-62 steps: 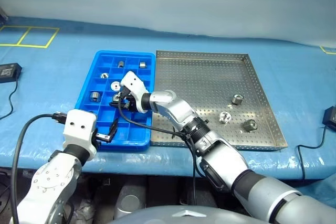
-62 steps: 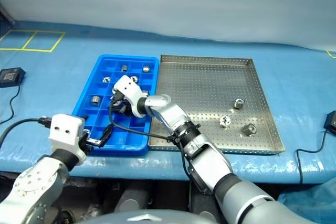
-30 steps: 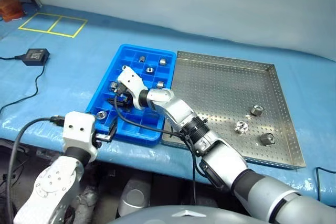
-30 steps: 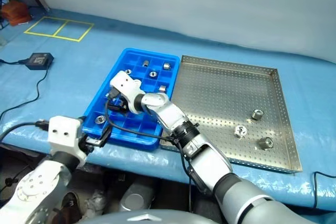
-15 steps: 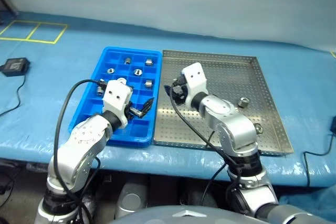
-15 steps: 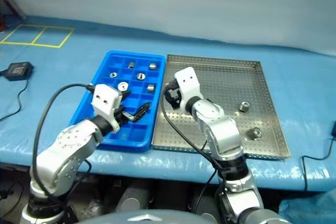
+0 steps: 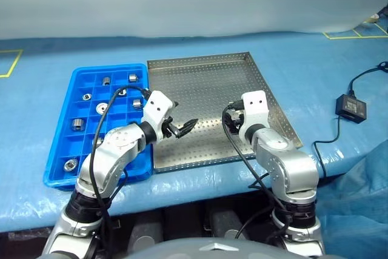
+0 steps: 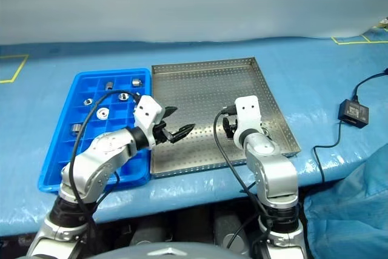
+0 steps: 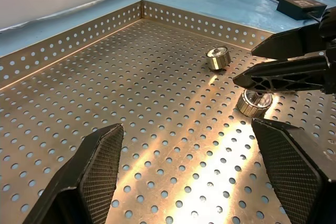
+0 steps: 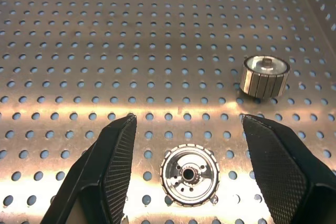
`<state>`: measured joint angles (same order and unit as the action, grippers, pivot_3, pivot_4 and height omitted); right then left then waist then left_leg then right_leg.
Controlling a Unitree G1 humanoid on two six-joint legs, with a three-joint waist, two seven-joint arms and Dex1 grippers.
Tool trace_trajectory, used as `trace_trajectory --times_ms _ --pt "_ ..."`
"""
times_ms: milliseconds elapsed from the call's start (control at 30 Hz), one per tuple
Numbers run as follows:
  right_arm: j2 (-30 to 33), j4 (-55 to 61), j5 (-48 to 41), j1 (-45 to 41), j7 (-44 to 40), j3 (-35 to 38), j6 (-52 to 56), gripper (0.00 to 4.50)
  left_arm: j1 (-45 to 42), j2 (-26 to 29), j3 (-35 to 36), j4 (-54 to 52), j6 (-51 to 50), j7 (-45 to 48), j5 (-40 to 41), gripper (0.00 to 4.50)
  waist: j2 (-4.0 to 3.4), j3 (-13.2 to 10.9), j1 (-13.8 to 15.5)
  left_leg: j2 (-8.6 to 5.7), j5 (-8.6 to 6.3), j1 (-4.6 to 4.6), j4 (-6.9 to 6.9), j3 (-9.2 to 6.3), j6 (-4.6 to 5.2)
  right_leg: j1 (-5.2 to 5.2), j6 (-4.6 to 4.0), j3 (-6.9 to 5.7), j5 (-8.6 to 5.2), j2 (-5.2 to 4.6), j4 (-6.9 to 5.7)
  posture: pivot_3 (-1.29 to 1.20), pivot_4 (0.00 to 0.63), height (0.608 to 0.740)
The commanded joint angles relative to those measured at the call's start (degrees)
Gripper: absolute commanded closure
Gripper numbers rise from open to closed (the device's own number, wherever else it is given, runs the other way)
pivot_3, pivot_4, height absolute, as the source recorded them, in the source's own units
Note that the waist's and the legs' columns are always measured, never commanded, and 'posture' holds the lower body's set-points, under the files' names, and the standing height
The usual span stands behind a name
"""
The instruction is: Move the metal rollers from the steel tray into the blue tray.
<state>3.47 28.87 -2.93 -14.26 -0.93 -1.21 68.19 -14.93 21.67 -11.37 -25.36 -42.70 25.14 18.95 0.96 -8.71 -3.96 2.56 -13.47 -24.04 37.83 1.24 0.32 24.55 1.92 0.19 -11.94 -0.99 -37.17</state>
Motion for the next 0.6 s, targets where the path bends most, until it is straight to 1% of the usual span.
trace_trajectory --times_ms 33,167,300,400,500,600 --pt "-1.4 -1.4 0.8 -0.1 2.0 1.8 -1.4 1.12 0.2 0.1 0.5 -1.5 1.0 0.1 -0.5 0.24 0.0 0.0 0.0 -0.01 0.0 0.04 0.0 0.04 0.02 -0.01 0.02 0.07 0.01 0.0 0.0 -0.1 0.15 0.74" --pt "-2.4 -4.0 1.5 -0.3 3.8 3.2 -2.5 1.12 1.4 0.5 1.3 -2.9 0.3 -0.4 -0.5 0.24 0.0 0.0 0.1 -0.03 -0.03 0.15 -0.01 0.26 0.1 -0.01 0.11 0.34 0.06 0.0 0.0 -0.07 0.15 0.74" --pt "-4.0 -5.8 0.3 -0.8 3.8 4.0 -2.5 1.12 2.8 0.8 2.0 -4.2 -0.4 -1.1 -0.5 0.24 0.0 0.0 0.3 -0.02 -0.05 0.18 -0.03 0.36 0.14 0.0 0.14 0.43 0.09 0.0 0.0 -0.04 0.15 0.74" --pt "-5.0 -6.4 -0.3 -1.4 3.6 4.4 -2.0 1.7 3.4 0.8 2.4 -5.0 -0.7 -1.8 -0.5 0.24 0.0 0.0 0.5 -0.02 -0.05 0.19 -0.03 0.38 0.14 0.01 0.15 0.45 0.1 0.01 0.0 -0.03 0.15 0.74" --pt "-5.0 -7.4 -0.2 -1.9 3.4 4.3 -2.0 2.64 3.8 0.9 2.8 -5.4 -1.0 -2.5 -0.5 0.24 0.0 0.0 0.6 -0.02 -0.05 0.21 -0.03 0.42 0.15 0.0 0.17 0.48 0.11 0.0 0.0 -0.02 0.15 0.74" --pt "-4.9 -8.0 -0.5 -2.3 3.0 4.3 -2.6 2.76 4.1 0.9 3.1 -5.8 -1.1 -3.0 -0.4 0.24 0.0 0.0 0.7 -0.03 -0.06 0.22 -0.03 0.45 0.17 0.0 0.18 0.51 0.11 0.0 0.0 -0.01 0.15 0.74"
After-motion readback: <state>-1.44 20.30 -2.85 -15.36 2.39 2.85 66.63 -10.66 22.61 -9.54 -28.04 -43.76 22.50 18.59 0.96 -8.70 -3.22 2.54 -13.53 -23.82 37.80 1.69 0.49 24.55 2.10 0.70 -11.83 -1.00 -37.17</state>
